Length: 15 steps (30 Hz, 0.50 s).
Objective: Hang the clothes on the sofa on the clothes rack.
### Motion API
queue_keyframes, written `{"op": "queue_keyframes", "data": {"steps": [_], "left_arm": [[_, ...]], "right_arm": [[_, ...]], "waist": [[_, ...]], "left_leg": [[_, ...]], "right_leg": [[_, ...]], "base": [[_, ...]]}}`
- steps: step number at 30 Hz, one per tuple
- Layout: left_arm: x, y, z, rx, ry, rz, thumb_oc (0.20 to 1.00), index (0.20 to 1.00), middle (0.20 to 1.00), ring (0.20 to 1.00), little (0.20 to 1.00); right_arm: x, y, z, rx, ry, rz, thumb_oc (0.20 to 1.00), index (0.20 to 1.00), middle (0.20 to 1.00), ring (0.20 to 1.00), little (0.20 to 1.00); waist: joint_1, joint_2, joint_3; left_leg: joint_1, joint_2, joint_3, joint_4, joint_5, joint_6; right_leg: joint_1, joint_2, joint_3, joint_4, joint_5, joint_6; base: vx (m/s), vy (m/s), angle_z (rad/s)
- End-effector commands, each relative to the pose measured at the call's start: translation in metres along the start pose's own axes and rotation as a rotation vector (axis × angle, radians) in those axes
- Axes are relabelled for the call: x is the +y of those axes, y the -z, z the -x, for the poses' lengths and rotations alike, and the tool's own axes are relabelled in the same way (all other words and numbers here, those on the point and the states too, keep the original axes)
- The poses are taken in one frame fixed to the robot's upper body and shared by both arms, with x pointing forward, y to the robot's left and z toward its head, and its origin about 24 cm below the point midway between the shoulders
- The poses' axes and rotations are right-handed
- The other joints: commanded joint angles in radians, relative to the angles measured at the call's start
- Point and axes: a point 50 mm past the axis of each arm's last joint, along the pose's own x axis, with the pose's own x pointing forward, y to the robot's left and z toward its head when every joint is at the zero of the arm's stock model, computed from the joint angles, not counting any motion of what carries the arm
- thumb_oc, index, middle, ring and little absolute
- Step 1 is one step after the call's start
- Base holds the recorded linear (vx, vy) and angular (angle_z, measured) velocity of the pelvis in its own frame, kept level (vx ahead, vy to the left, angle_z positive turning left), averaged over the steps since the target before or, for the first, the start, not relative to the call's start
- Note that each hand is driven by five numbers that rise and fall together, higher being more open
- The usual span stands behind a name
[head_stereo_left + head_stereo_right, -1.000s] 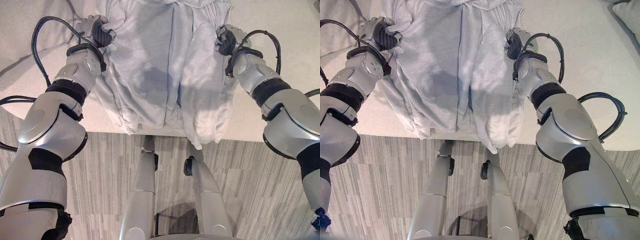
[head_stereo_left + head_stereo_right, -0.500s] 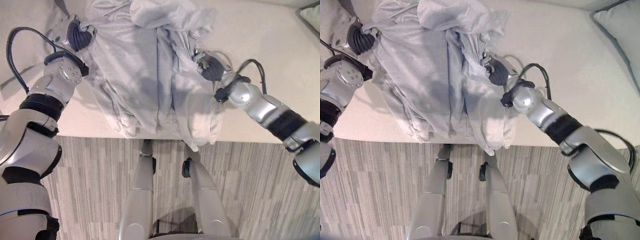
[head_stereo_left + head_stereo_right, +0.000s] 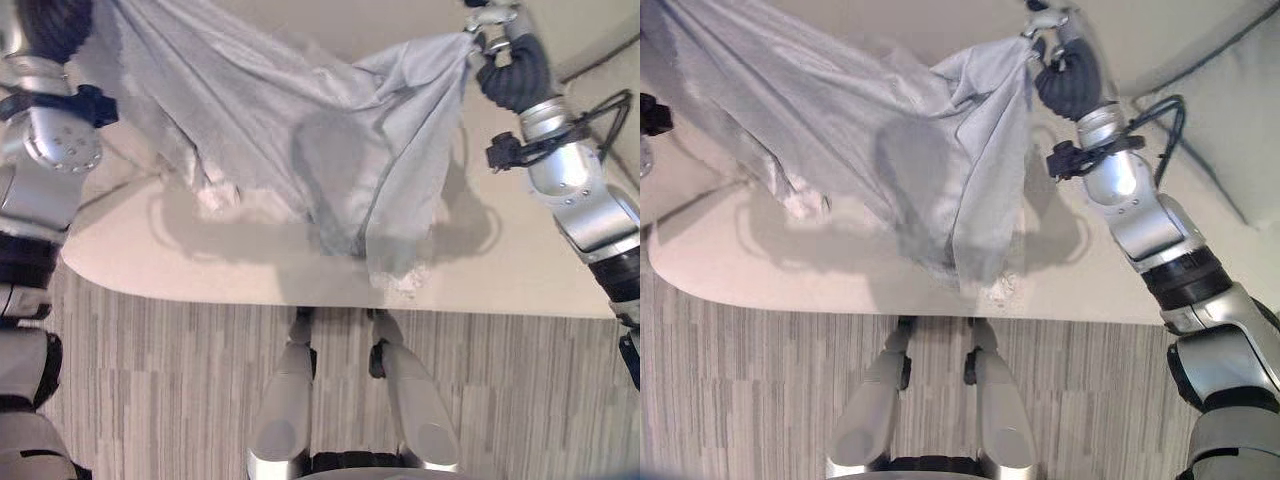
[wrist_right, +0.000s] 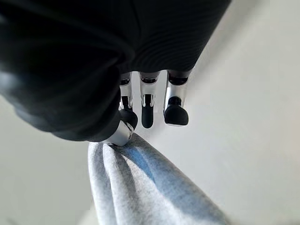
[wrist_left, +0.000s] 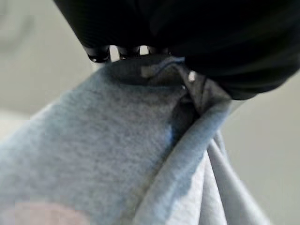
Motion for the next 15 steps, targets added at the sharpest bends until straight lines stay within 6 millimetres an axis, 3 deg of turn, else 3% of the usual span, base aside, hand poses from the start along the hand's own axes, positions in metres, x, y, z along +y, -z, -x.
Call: {"op": "queue_keyframes", "data": {"steps": [1,2,4,9,15], "left_arm": [[-0.001,0.011,0.02,0.011,-0.037,-0.033,0.2,0.2,0.2,0.2,0.2],[-0.001,0.012,0.021,0.012,-0.037,-0.034,0.2,0.2,0.2,0.2,0.2],[0.007,0.019,0.031,0.022,-0.025,-0.062,0.2,0.2,0.2,0.2,0.2],[0.021,0.032,0.047,0.064,-0.013,-0.101,0.2,0.2,0.2,0.2,0.2],[0.029,0.035,0.049,0.078,-0.038,-0.118,0.2,0.2,0.2,0.2,0.2]], "right_arm": [[-0.004,0.004,0.019,-0.033,-0.012,0.07,0.2,0.2,0.2,0.2,0.2],[-0.003,0.004,0.019,-0.033,-0.014,0.07,0.2,0.2,0.2,0.2,0.2],[-0.011,0.007,0.026,-0.019,-0.015,0.099,0.2,0.2,0.2,0.2,0.2],[-0.022,0.015,0.035,0.021,0.01,0.111,0.2,0.2,0.2,0.2,0.2],[-0.041,0.014,0.028,0.018,0.069,0.155,0.2,0.2,0.2,0.2,0.2]], "waist": [[0.04,0.053,-0.231],[0.038,0.053,-0.231],[0.056,0.05,-0.301],[0.088,0.048,-0.395],[0.12,0.048,-0.433]], "left_leg": [[0.036,0.011,0.063,-0.056,-0.004,-0.008],[0.036,0.011,0.062,-0.057,-0.003,-0.008],[0.087,0.023,0.05,-0.07,-0.003,-0.014],[0.146,0.044,0.007,-0.092,0.02,-0.04],[0.101,0.042,-0.042,-0.099,0.089,-0.085]], "right_leg": [[0.088,-0.066,-0.018,0.087,-0.171,0.13],[0.089,-0.066,-0.019,0.087,-0.17,0.13],[0.153,-0.057,-0.043,0.081,-0.197,0.125],[0.261,-0.029,-0.089,0.06,-0.241,0.106],[0.325,-0.002,-0.159,0.013,-0.27,0.083]], "base": [[0.06,-0.091,0.28],[0.06,-0.16,0.3],[0.03,-0.191,0.22],[0.02,-0.163,0.31],[-0.11,-0.12,0.49]]}}
